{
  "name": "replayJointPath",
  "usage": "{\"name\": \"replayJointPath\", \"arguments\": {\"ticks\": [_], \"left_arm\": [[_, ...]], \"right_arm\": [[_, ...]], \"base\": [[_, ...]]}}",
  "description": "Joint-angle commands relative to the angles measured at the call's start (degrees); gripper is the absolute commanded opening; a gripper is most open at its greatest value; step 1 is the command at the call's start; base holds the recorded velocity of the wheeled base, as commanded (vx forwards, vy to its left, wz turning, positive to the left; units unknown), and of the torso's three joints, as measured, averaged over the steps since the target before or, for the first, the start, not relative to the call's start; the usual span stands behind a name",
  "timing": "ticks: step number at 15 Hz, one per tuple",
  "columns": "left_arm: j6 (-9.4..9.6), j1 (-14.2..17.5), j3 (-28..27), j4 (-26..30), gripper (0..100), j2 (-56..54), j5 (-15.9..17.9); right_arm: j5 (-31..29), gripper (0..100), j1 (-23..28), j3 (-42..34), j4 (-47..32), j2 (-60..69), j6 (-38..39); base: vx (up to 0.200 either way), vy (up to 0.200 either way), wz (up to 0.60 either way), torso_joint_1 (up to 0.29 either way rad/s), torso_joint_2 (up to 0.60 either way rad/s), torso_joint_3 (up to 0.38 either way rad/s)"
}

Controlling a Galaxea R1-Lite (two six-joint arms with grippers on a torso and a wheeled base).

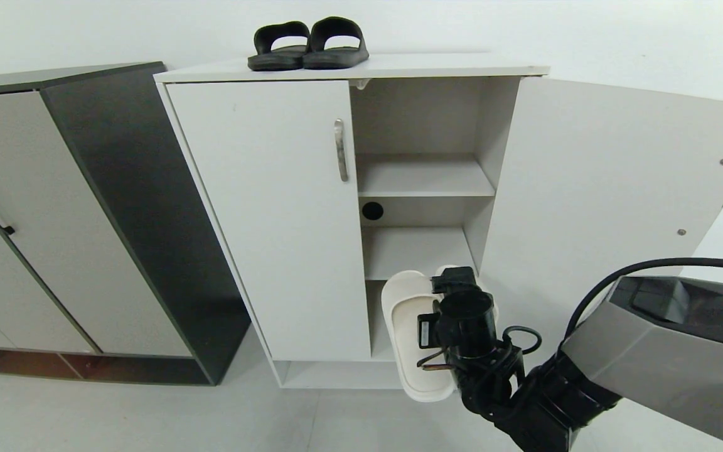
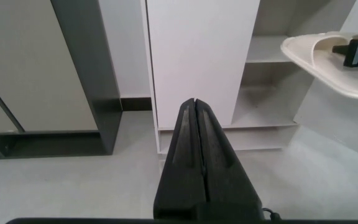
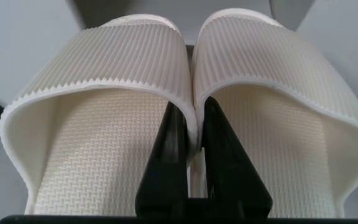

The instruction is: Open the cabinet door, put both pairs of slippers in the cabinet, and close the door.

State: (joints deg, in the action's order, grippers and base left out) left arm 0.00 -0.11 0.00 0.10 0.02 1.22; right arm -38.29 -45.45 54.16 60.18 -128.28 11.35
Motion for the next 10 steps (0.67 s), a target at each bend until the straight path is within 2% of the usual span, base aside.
{"name": "replayJointPath", "arguments": {"ticks": [1,5,10], "left_arm": [[0.0,0.02,0.0,-0.01,0,0.06,0.01],[0.0,0.02,0.0,-0.01,0,0.06,0.01],[0.0,0.02,0.0,-0.01,0,0.15,0.1]], "right_arm": [[0.06,0,0.27,1.3,0.02,-2.41,-0.01],[-0.03,0,0.45,1.74,0.02,-2.94,0.08],[-0.03,0,0.45,1.65,0.02,-3.11,0.08]], "base": [[0.0,0.0,0.0,0.0,0.0,0.0],[0.0,0.0,0.0,0.0,0.0,0.0],[0.0,0.0,0.0,0.0,0.0,-0.161]]}}
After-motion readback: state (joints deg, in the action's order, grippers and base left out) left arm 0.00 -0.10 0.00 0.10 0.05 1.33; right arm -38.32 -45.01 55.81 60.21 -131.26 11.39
